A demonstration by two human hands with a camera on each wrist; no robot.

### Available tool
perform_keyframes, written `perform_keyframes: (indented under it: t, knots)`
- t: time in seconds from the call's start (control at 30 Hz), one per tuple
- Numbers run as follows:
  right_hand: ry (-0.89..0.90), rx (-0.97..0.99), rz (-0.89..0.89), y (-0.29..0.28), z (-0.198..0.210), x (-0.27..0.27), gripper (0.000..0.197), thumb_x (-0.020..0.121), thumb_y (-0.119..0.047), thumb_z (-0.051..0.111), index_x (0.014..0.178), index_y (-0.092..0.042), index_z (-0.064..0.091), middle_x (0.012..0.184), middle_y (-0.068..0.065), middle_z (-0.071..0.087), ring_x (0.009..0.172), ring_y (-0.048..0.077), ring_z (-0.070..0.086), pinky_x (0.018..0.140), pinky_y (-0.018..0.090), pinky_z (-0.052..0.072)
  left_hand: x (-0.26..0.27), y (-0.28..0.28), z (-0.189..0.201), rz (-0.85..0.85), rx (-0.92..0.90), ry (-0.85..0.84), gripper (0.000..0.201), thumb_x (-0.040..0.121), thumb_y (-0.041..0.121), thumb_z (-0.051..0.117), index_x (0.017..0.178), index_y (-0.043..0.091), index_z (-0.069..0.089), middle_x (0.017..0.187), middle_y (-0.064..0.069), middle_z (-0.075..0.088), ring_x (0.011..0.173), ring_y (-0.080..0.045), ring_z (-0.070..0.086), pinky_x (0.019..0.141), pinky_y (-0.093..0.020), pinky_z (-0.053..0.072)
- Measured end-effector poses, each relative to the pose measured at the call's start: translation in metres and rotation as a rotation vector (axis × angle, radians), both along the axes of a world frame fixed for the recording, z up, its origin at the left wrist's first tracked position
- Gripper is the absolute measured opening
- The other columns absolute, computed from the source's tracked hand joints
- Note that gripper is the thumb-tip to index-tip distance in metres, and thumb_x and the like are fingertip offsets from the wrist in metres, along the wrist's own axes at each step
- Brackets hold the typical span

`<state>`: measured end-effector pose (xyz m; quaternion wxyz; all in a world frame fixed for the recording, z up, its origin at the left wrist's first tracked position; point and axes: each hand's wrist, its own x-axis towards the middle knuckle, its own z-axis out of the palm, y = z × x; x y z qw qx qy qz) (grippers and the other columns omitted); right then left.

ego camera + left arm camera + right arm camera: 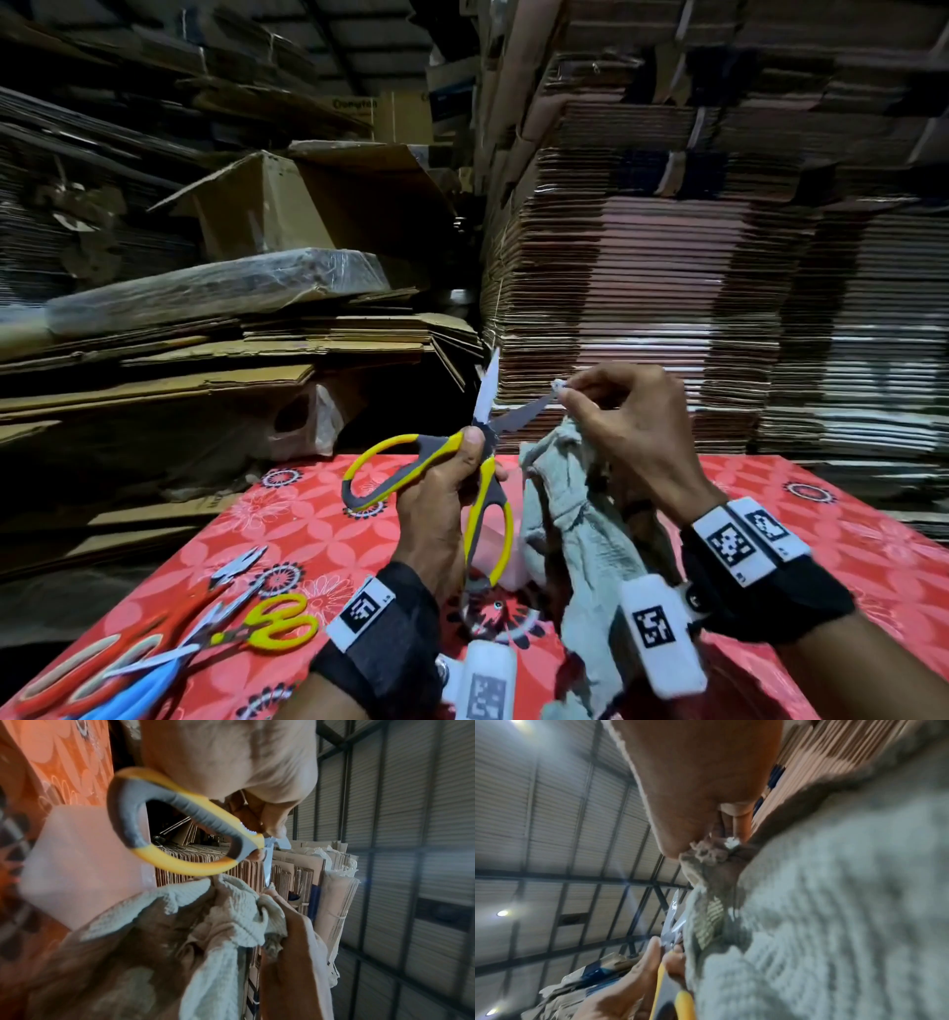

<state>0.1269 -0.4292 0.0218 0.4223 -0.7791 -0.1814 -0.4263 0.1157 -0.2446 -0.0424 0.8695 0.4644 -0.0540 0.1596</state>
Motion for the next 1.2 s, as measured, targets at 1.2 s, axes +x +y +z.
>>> perform_keyframes:
  t: [1.2]
  knots:
    - [0.019, -0.211, 0.164, 0.015, 0.002, -0.008, 0.013, 0.087, -0.016, 0.082, 0.100, -0.017, 0.080, 0.087, -0.012, 0.077, 0.082, 0.000, 0.072, 0.072, 0.018, 0.057, -0.007, -0.009, 0.006, 0.003, -0.069, 0.119, 0.014, 0.098, 0.014, 0.070, 0.092, 0.003, 0.076, 0.090, -0.021, 0.078, 0.078, -0.029, 0.077, 0.068, -0.036, 0.063]
